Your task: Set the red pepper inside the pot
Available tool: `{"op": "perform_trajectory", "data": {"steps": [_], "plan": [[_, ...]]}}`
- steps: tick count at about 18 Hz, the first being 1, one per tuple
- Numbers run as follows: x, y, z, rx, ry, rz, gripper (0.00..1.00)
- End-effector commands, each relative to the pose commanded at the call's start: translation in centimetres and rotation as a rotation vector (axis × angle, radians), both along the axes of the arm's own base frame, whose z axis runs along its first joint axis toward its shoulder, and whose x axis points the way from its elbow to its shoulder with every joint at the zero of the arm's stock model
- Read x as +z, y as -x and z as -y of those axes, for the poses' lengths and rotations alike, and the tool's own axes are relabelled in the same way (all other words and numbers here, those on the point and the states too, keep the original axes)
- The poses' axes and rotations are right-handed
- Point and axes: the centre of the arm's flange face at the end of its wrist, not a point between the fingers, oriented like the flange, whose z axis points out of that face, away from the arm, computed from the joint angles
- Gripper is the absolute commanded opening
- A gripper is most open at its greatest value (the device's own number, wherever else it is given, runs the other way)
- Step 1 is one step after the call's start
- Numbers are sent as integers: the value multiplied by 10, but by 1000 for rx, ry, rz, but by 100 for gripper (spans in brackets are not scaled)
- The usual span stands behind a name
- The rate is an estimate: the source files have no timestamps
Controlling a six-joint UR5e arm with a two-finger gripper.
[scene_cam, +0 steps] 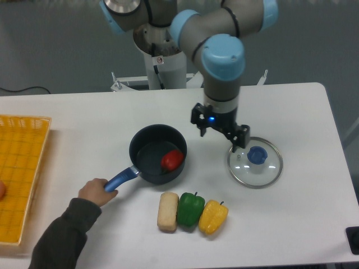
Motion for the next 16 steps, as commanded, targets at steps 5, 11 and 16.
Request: {"op": "perform_trajectory", "data": {"steps": [5,11,16], "plan": [[-2,23,29,-256,29,-11,100],[-16,33,33,-507,51,-6,100],[-28,46,41,-644,60,4,100]]}}
